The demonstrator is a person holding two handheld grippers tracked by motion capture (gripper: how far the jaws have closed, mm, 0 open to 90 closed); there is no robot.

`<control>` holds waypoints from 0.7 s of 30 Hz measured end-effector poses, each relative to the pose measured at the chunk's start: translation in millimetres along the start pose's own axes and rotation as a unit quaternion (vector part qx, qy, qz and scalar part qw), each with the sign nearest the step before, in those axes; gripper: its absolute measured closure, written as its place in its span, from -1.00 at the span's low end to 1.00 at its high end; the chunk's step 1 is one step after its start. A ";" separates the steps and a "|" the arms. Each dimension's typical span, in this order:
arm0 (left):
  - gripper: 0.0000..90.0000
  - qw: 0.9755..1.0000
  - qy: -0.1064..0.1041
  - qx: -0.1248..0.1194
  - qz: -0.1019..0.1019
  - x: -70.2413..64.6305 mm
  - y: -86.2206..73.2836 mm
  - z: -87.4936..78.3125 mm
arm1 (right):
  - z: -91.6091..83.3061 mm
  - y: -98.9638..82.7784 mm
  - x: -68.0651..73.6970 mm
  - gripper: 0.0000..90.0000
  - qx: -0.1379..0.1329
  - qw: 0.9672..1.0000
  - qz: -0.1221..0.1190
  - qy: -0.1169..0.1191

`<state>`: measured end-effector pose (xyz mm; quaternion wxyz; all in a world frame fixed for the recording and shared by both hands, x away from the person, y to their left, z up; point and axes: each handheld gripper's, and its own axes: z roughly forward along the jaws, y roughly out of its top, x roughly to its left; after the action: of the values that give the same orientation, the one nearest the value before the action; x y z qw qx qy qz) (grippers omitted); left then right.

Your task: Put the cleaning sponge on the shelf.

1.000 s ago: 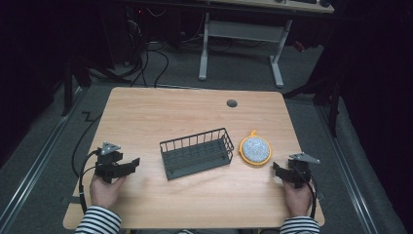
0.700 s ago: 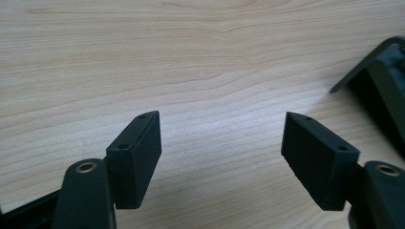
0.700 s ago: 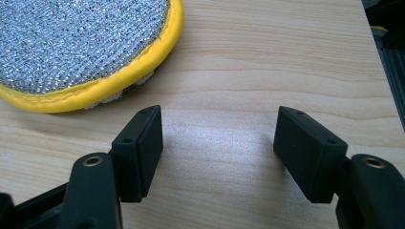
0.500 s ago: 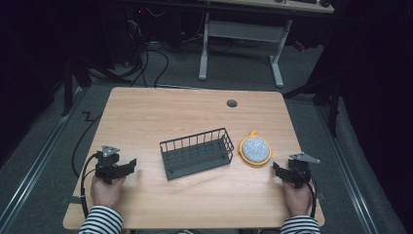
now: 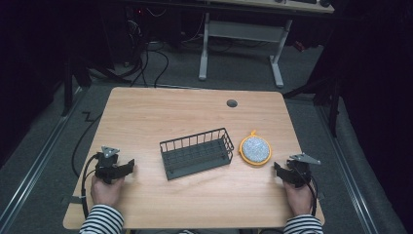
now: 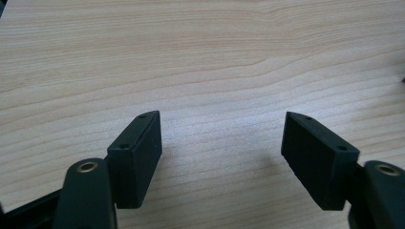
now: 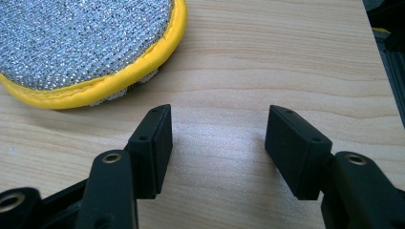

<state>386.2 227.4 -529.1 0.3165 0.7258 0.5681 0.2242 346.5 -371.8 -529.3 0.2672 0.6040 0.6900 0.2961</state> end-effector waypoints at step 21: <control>-0.34 1.000 0.007 -0.019 0.011 -1.7 -5.3 5.9 | -7.7 14.5 -6.6 -0.08 0.027 0.998 0.043 0.030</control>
<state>386.2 225.4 -536.9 0.3239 0.7240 0.5583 0.2435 351.6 -377.7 -513.4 0.2168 0.6312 0.6787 0.3065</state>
